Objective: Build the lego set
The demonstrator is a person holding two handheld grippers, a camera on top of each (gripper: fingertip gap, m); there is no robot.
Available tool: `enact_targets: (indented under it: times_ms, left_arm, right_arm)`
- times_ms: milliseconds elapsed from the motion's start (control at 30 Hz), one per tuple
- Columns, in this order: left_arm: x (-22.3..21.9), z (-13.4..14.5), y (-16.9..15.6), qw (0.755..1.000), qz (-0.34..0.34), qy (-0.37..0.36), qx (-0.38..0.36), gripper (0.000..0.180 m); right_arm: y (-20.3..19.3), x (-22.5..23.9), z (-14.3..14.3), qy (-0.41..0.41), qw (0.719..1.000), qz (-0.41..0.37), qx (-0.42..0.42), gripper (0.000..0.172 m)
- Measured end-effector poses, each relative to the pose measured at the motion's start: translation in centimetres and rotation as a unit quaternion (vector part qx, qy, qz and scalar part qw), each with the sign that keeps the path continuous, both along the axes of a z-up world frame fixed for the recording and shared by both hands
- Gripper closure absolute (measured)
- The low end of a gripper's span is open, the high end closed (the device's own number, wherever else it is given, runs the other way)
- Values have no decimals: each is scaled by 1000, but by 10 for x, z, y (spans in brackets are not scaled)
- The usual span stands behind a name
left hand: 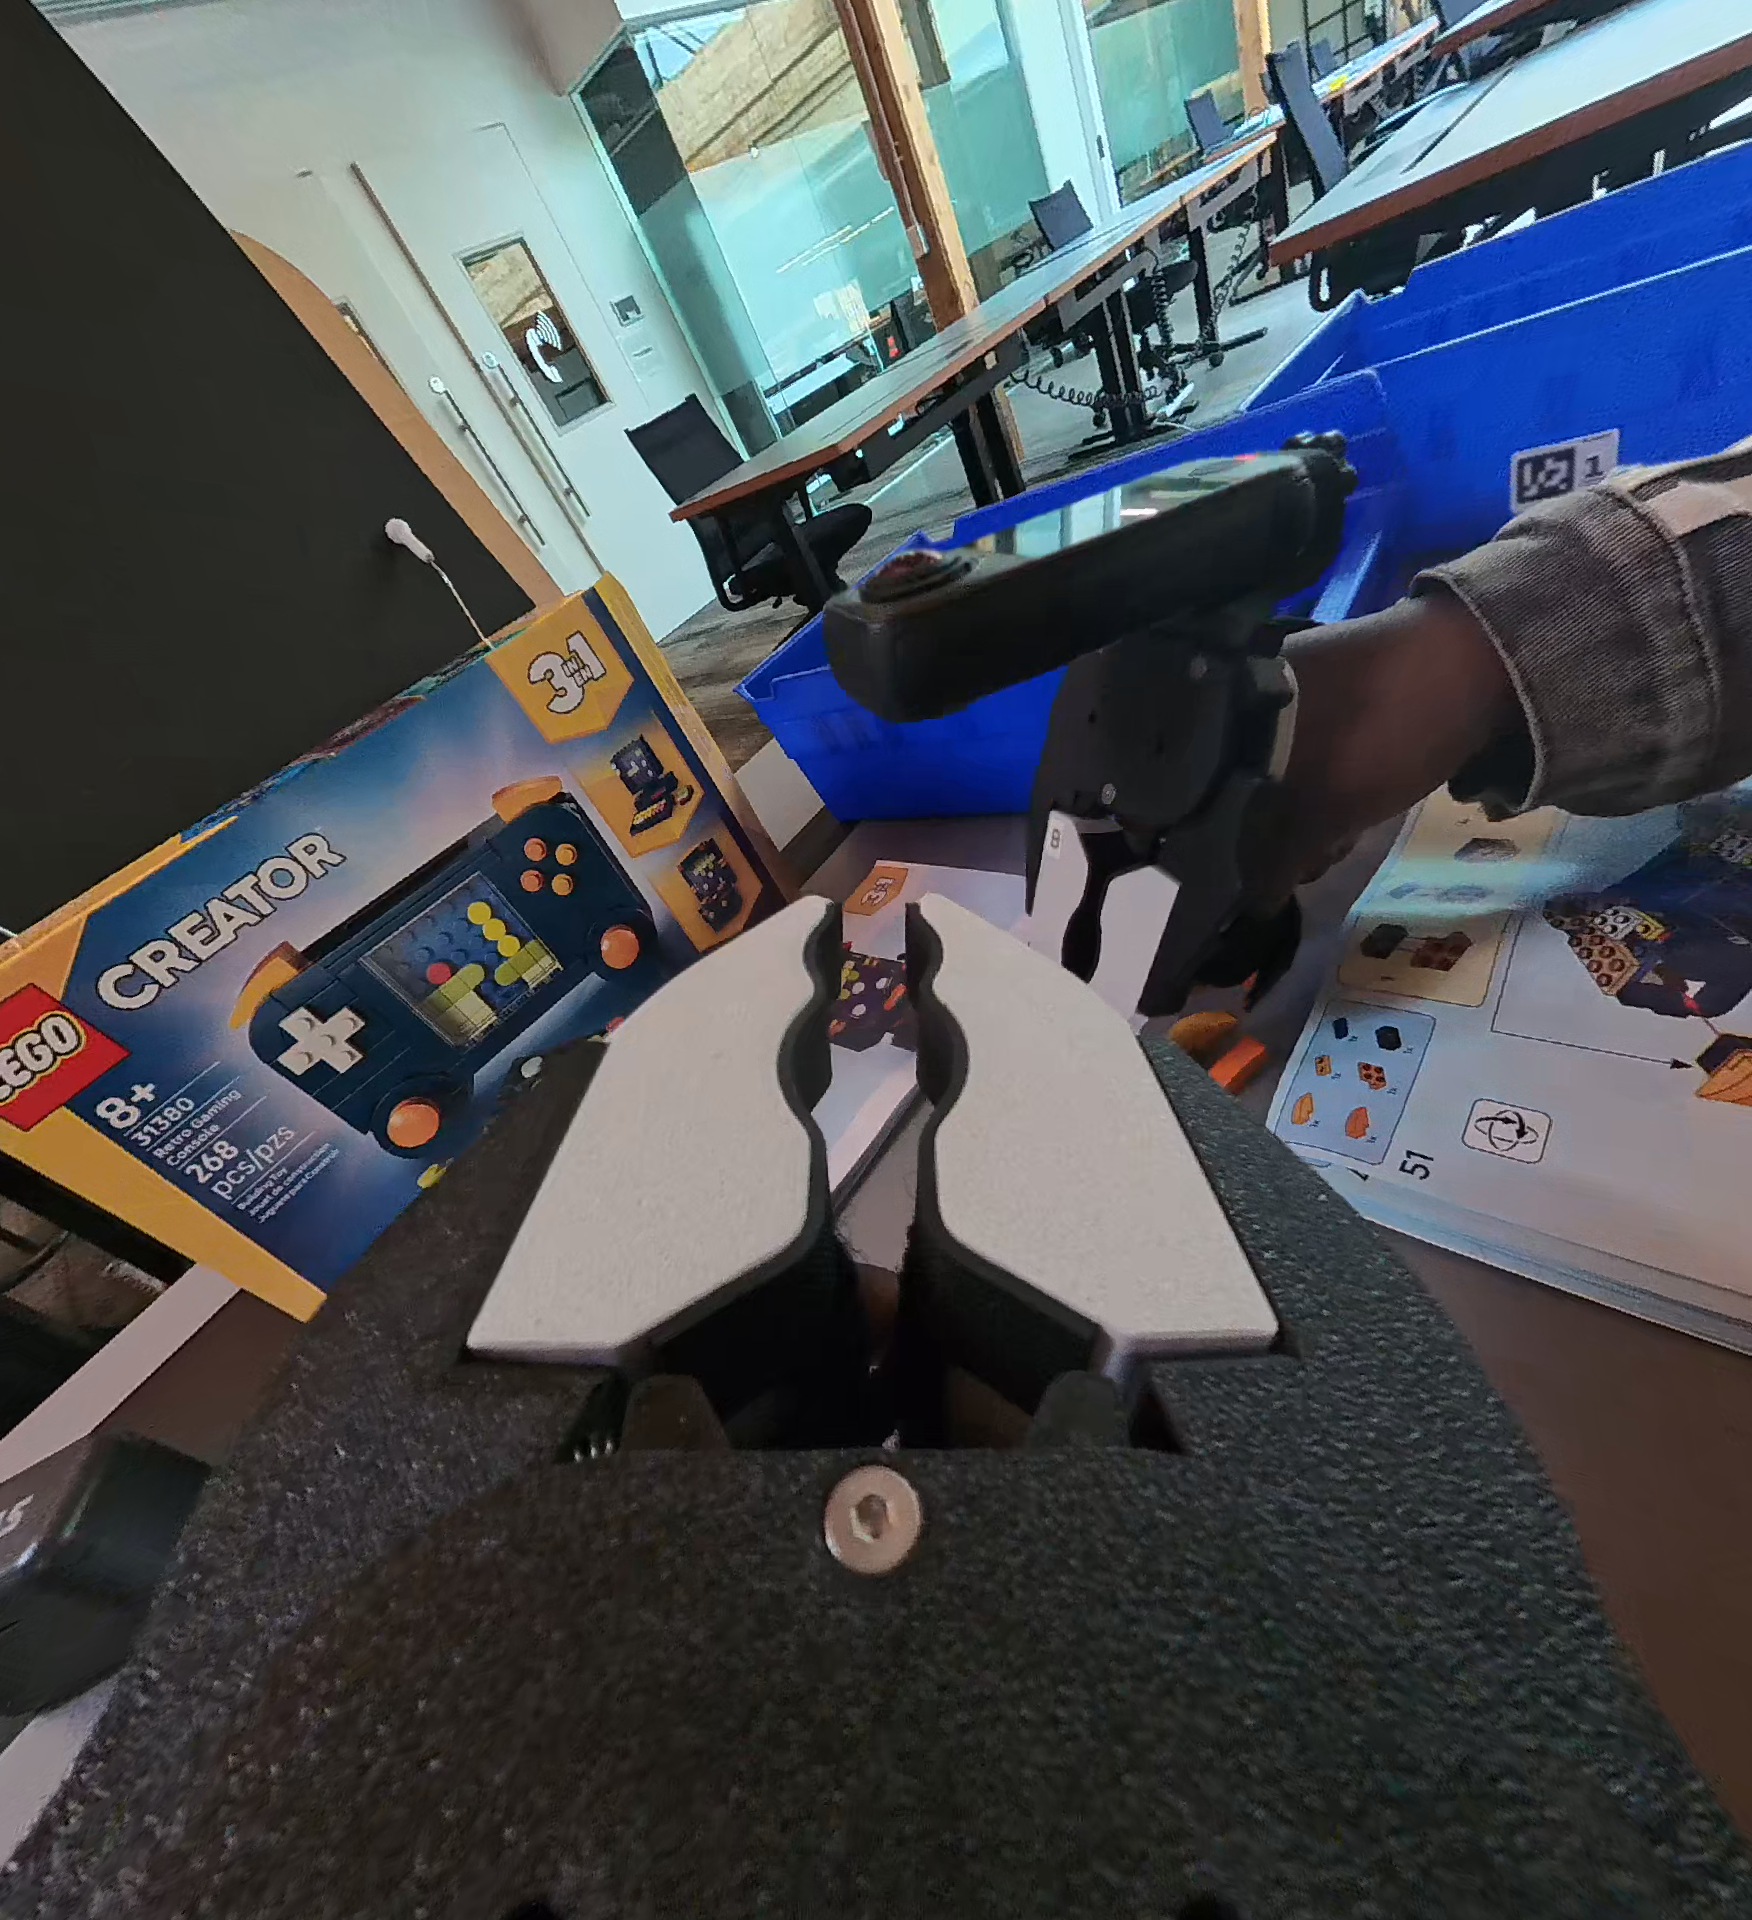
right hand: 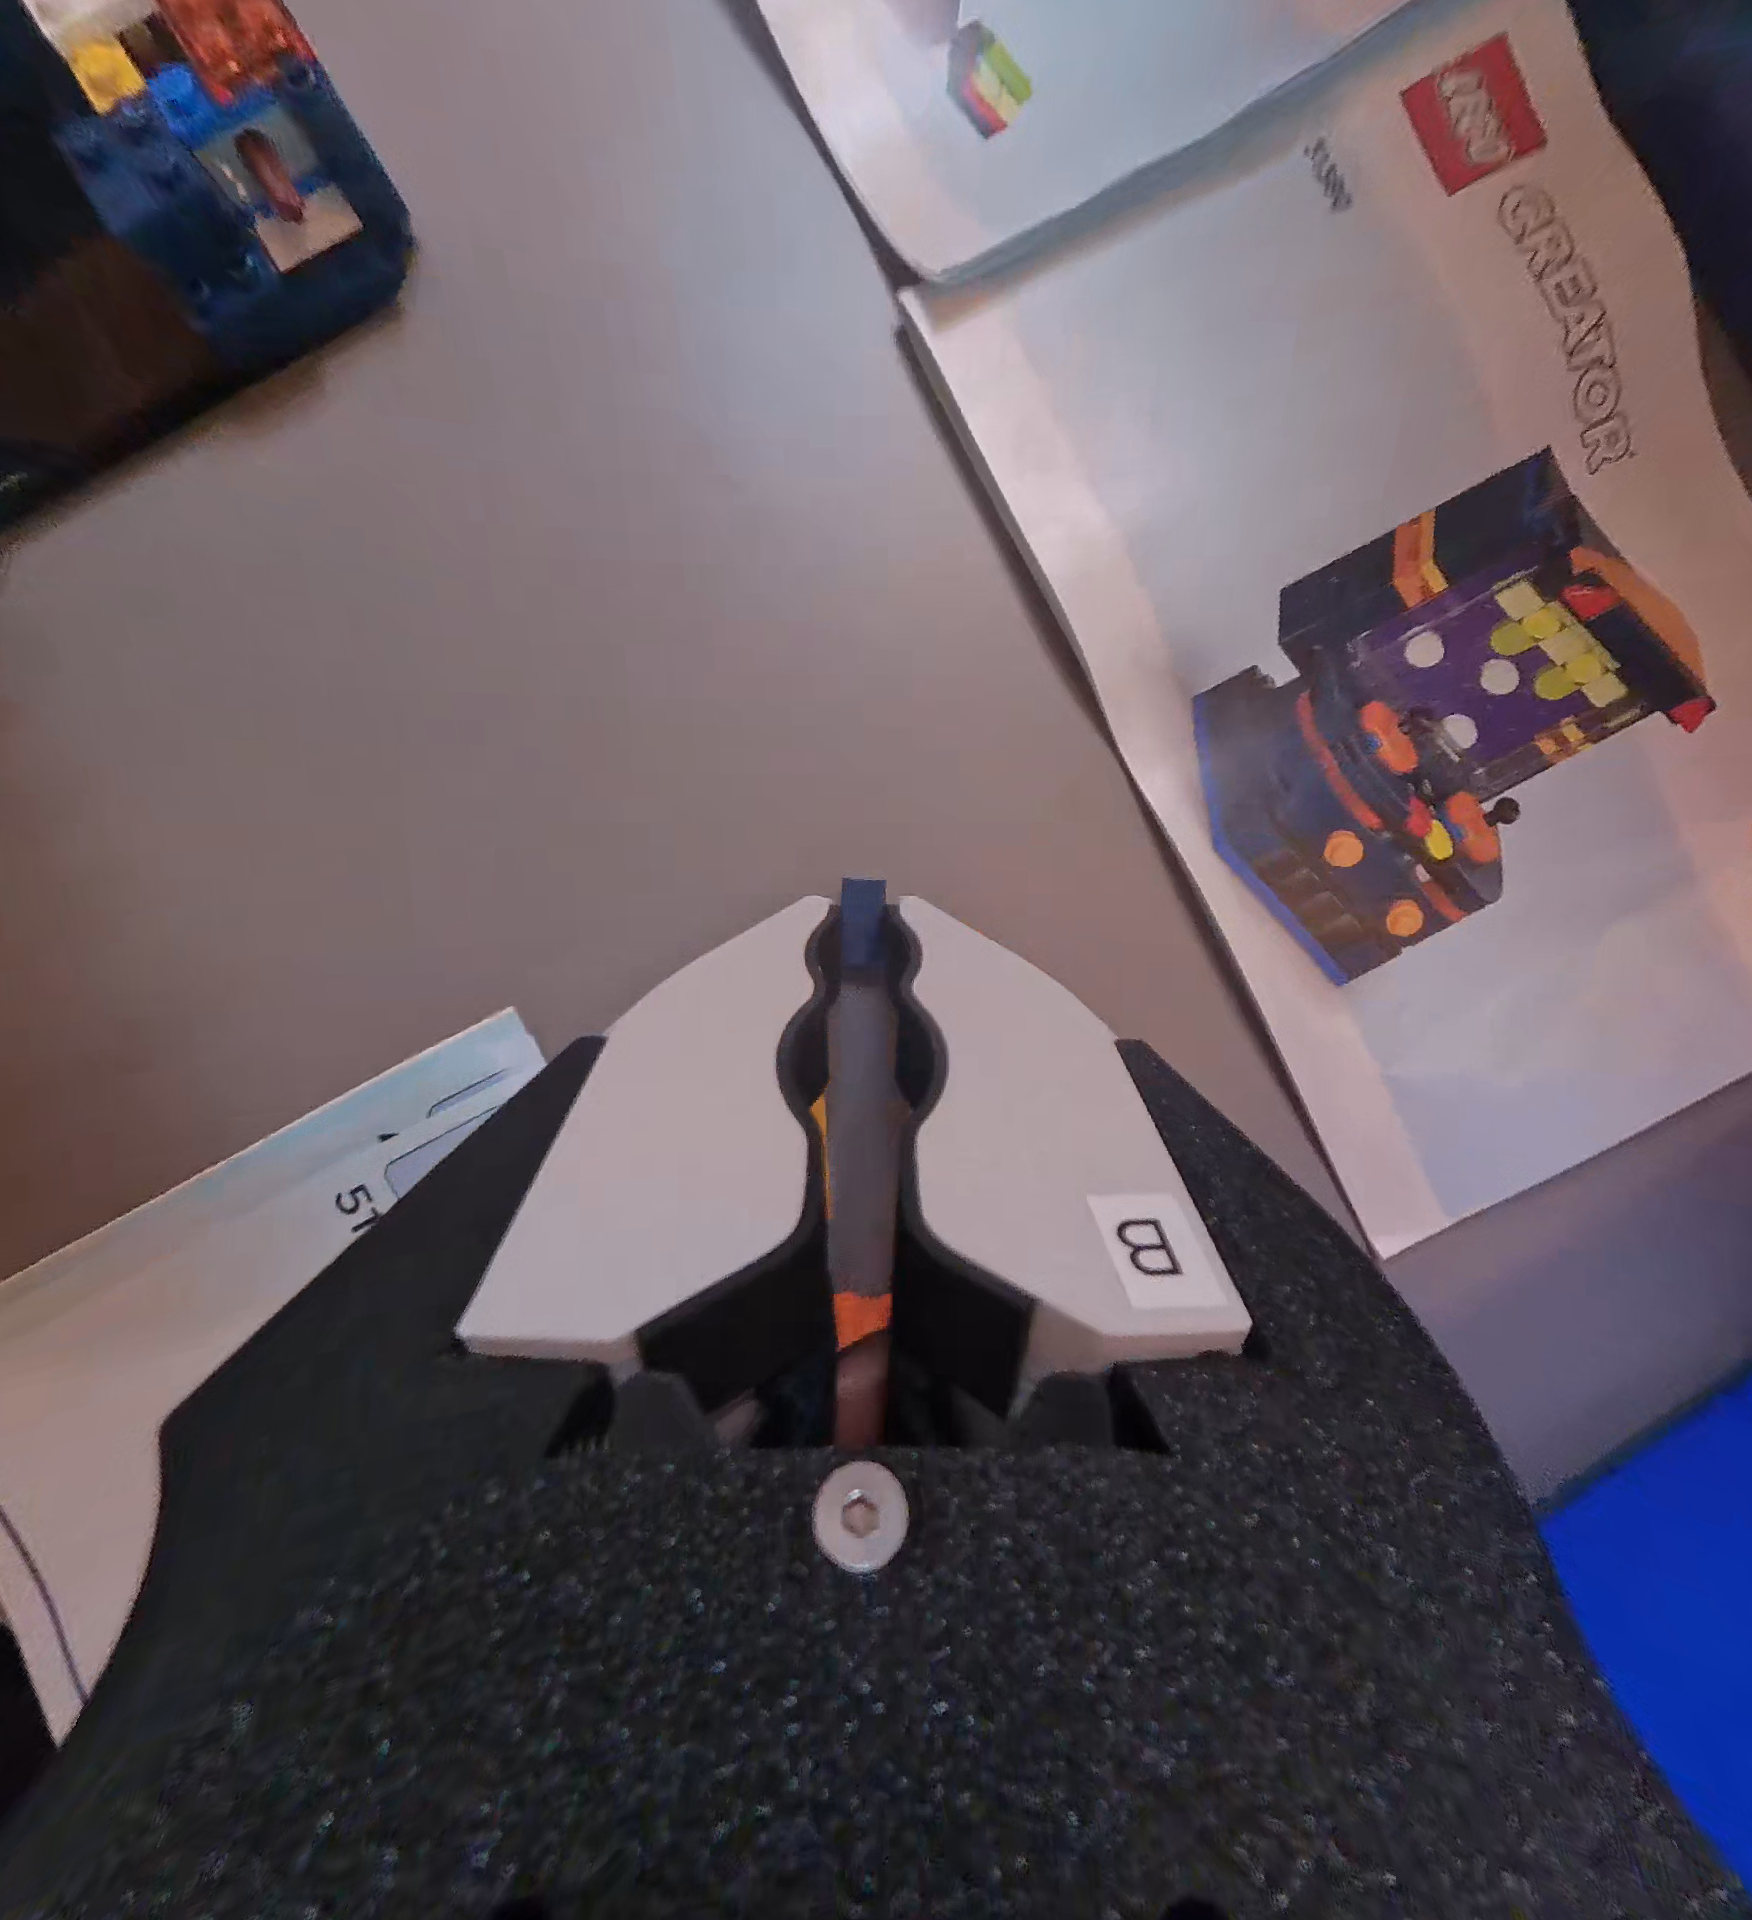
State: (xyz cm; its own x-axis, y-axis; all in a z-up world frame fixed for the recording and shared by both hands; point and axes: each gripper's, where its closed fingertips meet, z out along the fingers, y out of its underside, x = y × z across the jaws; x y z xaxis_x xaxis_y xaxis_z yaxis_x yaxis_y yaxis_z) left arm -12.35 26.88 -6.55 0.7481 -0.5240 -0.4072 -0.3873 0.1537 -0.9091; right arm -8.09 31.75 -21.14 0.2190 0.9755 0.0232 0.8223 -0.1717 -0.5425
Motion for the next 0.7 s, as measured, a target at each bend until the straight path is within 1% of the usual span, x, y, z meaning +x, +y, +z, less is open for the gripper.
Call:
enact_targets:
  times_ms: [133,367,467,600,700]
  left_arm:
    - [1,-2,1,1000,-2,0,-4,170]
    - [3,-4,1,1000,-3,4,-4,170]
    - [3,-4,1,1000,-3,2,-4,169]
    - [3,-6,2,1000,-3,3,-8,168]
    - [4,-8,3,1000,-3,5,-11,166]
  right_arm:
    - [0,-2,0,-5,1000,6,1,165]
    - [2,0,2,-3,1000,1,6,155]
    - [4,0,13,23,1000,-7,10,153]
    - [5,2,30,56,998,-16,28,140]
    - [0,4,51,108,993,-17,41,133]
